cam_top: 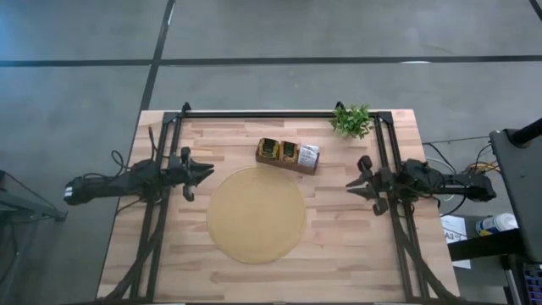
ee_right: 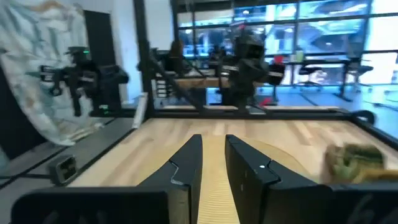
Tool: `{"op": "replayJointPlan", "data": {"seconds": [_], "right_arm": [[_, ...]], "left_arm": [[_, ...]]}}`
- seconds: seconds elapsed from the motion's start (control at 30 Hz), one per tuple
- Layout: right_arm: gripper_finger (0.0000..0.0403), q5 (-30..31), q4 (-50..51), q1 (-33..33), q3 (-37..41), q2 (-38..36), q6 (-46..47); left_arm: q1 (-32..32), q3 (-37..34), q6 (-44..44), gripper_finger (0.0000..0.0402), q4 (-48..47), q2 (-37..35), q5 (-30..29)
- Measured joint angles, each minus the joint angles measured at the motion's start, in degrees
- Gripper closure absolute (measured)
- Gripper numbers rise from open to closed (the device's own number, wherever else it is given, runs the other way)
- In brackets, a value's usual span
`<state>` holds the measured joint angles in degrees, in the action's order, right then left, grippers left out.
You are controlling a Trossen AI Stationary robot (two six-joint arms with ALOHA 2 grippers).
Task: Pick & Place Tea
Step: Return to Home Position
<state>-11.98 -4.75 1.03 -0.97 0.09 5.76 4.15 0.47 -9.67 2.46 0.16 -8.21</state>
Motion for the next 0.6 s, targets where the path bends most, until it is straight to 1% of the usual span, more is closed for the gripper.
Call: {"op": "replayJointPlan", "data": {"seconds": [0.23,0.4,0.6], "right_arm": [[0.0335,0.0,0.0,-6.6,0.4,-0.1,-1.0],[0.0335,0.1,0.3,-7.0,0.4,-0.1,3.6],[0.0335,0.1,0.9,-7.0,0.4,0.1,4.1]], "left_arm": [[0.0,0.0,0.0,0.0326,0.0,0.1,0.0],[0.0,0.0,0.0,0.0326,0.0,0.1,0.0],[0.0,0.0,0.0,0.0326,0.0,0.1,0.0]]}}
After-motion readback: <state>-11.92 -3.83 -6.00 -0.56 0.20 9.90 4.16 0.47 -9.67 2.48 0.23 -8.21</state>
